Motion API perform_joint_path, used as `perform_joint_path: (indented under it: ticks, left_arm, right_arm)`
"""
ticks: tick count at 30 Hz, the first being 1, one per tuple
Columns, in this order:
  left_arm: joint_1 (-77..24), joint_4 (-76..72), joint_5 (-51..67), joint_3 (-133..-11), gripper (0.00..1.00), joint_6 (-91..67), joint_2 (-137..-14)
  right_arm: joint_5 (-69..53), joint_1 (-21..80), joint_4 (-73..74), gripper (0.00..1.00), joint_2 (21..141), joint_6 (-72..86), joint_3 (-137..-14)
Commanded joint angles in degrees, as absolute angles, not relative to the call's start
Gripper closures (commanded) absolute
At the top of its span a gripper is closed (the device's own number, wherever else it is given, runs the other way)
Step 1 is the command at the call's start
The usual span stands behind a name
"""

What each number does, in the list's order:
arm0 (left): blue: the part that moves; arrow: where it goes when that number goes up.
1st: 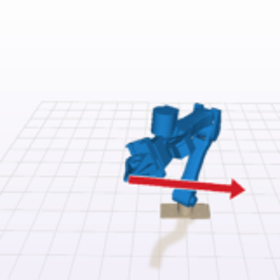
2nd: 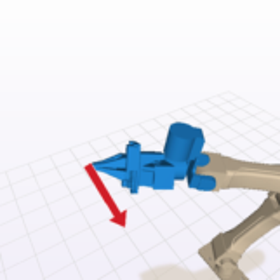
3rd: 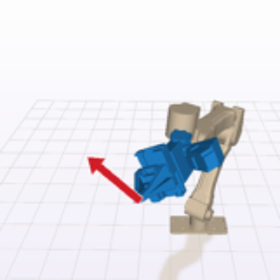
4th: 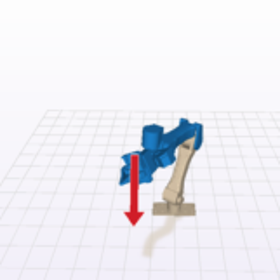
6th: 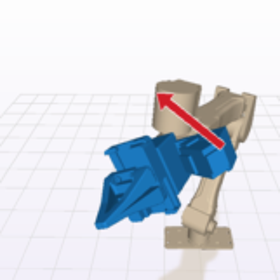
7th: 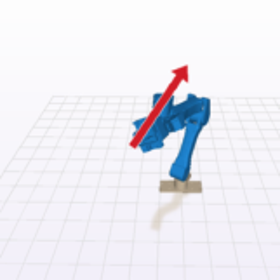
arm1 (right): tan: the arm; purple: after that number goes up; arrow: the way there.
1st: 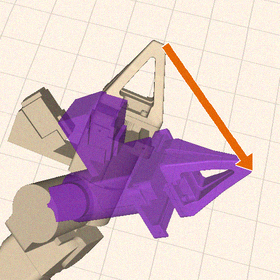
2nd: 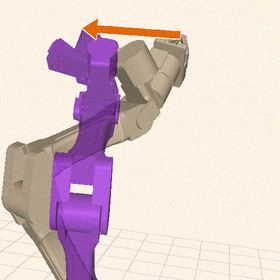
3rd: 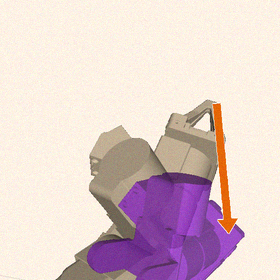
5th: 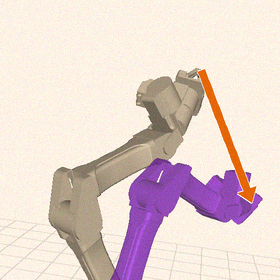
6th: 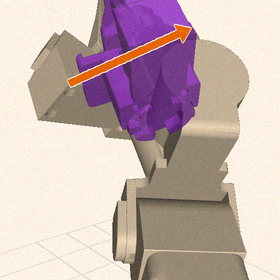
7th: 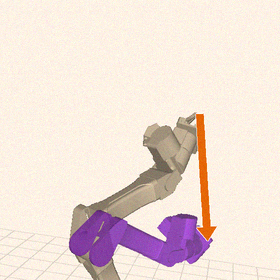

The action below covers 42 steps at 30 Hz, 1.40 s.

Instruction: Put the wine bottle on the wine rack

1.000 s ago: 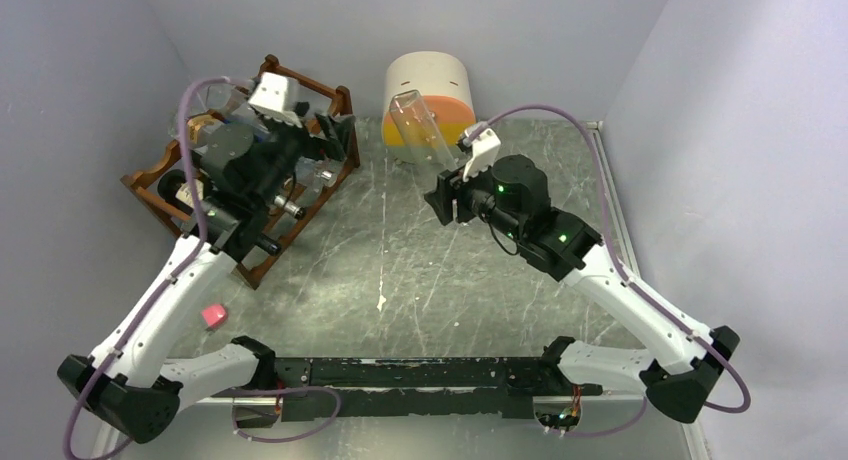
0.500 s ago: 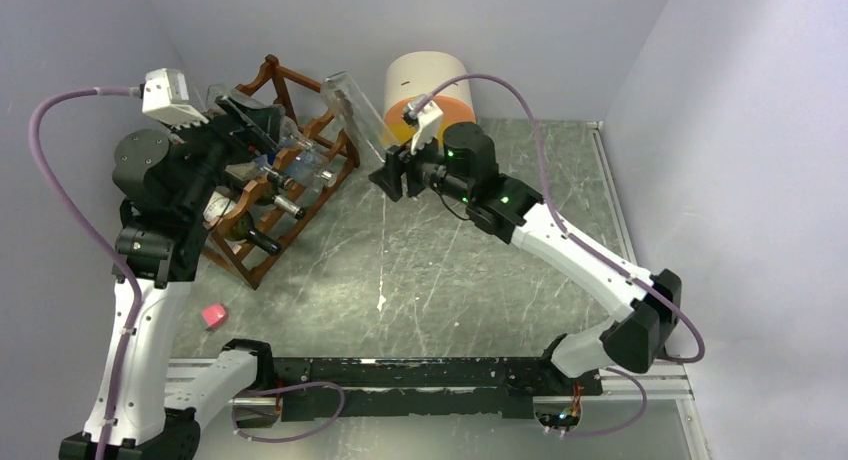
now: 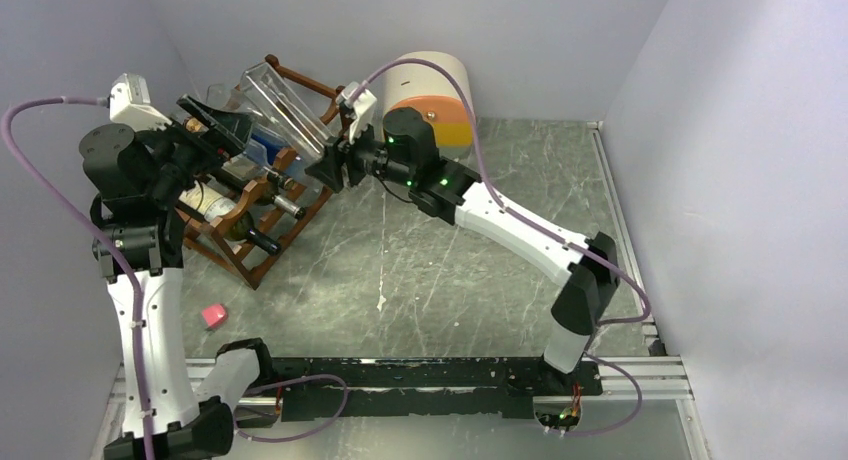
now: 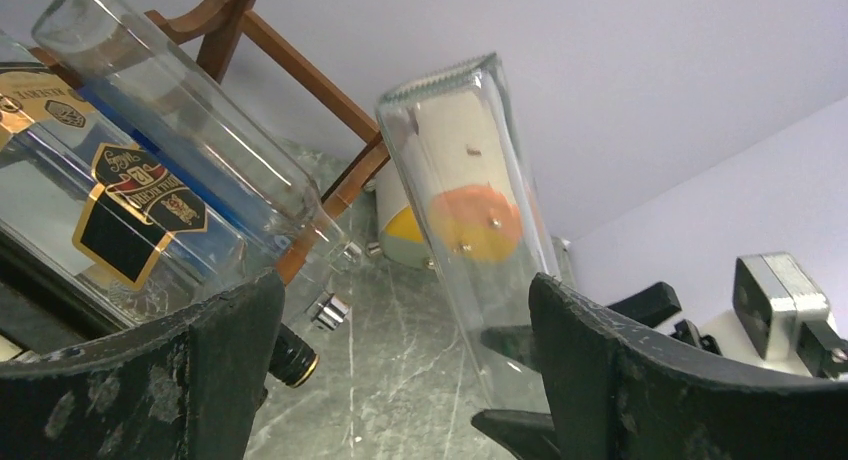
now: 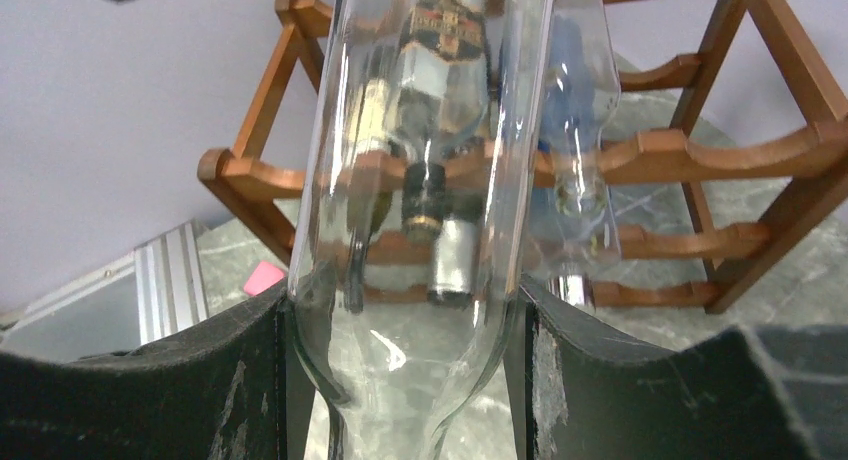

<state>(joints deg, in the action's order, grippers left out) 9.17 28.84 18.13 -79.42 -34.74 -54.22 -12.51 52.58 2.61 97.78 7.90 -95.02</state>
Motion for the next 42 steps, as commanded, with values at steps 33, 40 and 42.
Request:
perform_joint_path:
  ticks: [33, 40, 42]
  left_arm:
    - [16.6, 16.2, 27.8, -64.0, 0.8, -52.1, -49.2]
    - [16.7, 19.7, 22.5, -67.5, 0.93, -52.2, -50.0]
    - [16.7, 20.8, 20.1, -69.2, 0.93, -52.4, -50.3]
  right_arm:
    - [-22.1, 57.6, -0.8, 0.99, 114.1, 9.2, -117.2]
    - [-22.2, 57.7, -2.6, 0.5, 112.7, 9.5, -114.3]
    - [-21.8, 57.7, -3.3, 0.4, 112.1, 9.5, -113.0]
